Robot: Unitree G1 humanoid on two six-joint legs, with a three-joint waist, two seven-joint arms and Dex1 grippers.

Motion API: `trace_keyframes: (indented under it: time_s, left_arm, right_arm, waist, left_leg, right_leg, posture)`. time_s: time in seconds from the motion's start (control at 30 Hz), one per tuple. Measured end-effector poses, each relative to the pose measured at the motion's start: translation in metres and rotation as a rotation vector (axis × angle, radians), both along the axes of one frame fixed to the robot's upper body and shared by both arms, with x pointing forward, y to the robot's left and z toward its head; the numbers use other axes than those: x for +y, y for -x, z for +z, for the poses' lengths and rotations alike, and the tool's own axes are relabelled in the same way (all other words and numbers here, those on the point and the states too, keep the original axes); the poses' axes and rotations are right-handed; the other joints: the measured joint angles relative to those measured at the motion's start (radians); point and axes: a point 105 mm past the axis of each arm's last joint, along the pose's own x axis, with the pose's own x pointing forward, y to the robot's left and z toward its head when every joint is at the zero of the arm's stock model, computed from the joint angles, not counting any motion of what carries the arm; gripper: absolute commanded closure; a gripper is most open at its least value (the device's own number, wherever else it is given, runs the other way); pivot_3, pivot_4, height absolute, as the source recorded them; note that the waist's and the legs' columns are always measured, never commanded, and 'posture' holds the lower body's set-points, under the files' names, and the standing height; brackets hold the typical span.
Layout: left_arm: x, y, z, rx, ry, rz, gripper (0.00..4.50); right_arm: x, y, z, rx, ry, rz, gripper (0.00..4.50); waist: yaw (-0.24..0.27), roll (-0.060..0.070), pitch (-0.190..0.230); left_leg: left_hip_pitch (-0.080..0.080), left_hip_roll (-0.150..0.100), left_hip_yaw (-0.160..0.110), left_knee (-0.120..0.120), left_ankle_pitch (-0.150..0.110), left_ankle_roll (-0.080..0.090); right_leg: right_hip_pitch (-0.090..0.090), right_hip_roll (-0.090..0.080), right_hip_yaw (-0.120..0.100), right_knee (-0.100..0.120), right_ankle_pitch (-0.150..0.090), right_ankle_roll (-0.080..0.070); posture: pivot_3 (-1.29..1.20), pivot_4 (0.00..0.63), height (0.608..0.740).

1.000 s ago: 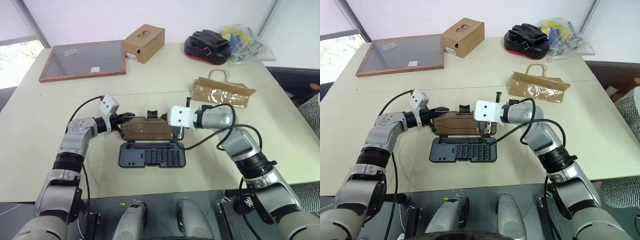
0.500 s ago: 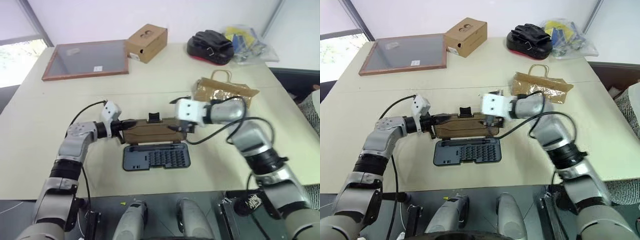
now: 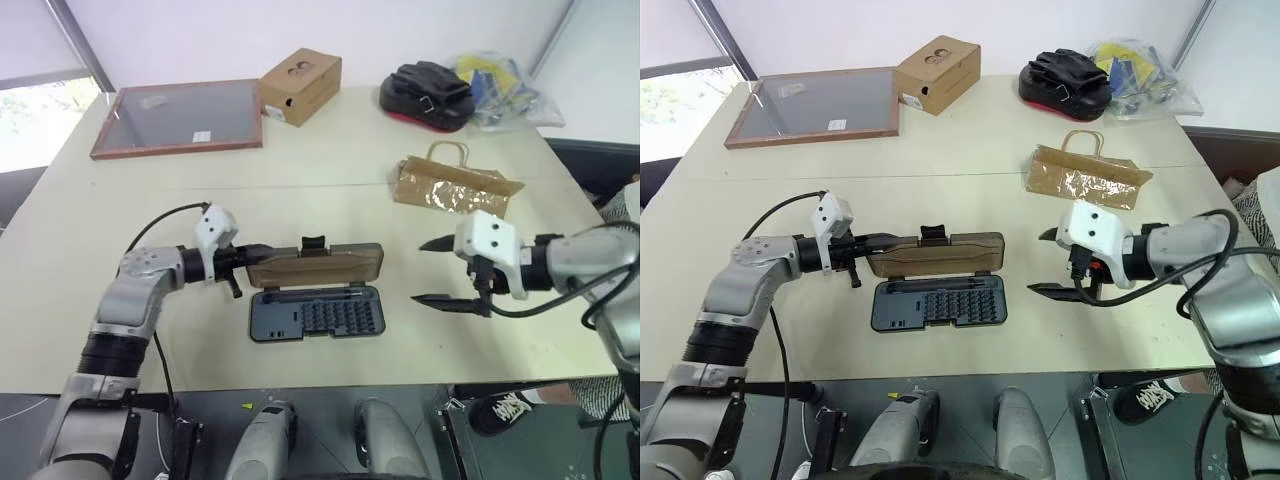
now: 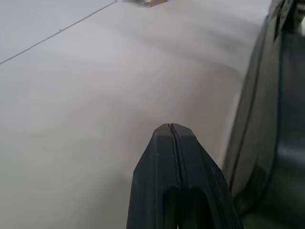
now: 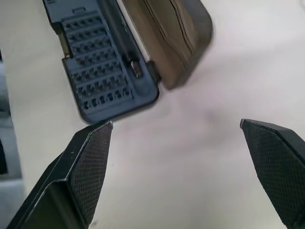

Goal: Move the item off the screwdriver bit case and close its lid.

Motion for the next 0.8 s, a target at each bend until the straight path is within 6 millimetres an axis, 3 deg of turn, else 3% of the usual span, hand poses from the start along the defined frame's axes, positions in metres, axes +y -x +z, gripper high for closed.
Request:
trace_keyframes:
  time_s: [0.2,0.4,0.53,0.63,0.77,0.8]
  left_arm:
    - [0.008,0.027,0.002,0.043,-0.039,-0.049,4.5]
    - [0.015,0.065,0.001,0.133,-0.067,-0.096,4.5]
    - [0.013,0.08,-0.003,0.195,-0.054,-0.122,4.5]
    - [0.011,0.075,0.002,0.177,-0.043,-0.12,4.5]
    - [0.005,0.044,0.025,0.083,-0.009,-0.105,4.5]
    - [0.001,0.033,0.032,0.058,0.0,-0.11,4.5]
  right_arm:
    - [-0.003,0.013,-0.014,0.04,-0.002,-0.035,0.04]
    - [-0.002,0.014,-0.017,0.045,-0.023,-0.054,0.04]
    - [-0.002,0.013,-0.018,0.041,-0.034,-0.072,0.04]
    - [-0.001,0.01,-0.015,0.03,-0.056,-0.092,0.04]
    - [0.004,0.004,-0.007,0.025,-0.124,-0.128,0.04]
    - [0.006,0.004,-0.006,0.041,-0.152,-0.136,0.27]
  waist:
    - [-0.001,0.0,0.0]
    - [0.0,0.0,0.0]
    - [0.002,0.0,0.0]
    - [0.004,0.0,0.0]
    - [0.006,-0.001,0.001]
    - [0.007,-0.001,0.0]
  left_leg:
    - [0.0,0.001,0.0,0.0,0.0,0.0]
    - [0.0,0.001,0.0,0.0,0.0,0.001]
    - [0.0,0.001,0.001,0.0,0.0,0.001]
    - [0.0,0.001,0.001,0.001,0.0,0.001]
    - [-0.001,0.0,0.0,0.003,-0.001,0.001]
    - [-0.001,0.0,0.0,0.003,-0.001,0.001]
  right_leg:
    - [0.0,0.0,0.0,0.0,0.0,0.0]
    - [0.001,0.0,0.0,-0.001,0.0,0.0]
    - [0.001,0.0,0.0,-0.002,-0.001,0.0]
    - [0.001,0.0,0.0,-0.002,-0.001,-0.001]
    - [0.002,0.0,-0.001,-0.002,0.0,0.0]
    - [0.002,0.0,-0.001,-0.002,0.0,0.0]
  posture:
    - [0.0,0.15,0.74]
    - [0.0,0.15,0.74]
    - [0.0,0.15,0.74]
    - [0.0,0.15,0.74]
    - [0.0,0.15,0.74]
    - [0.0,0.15,0.74]
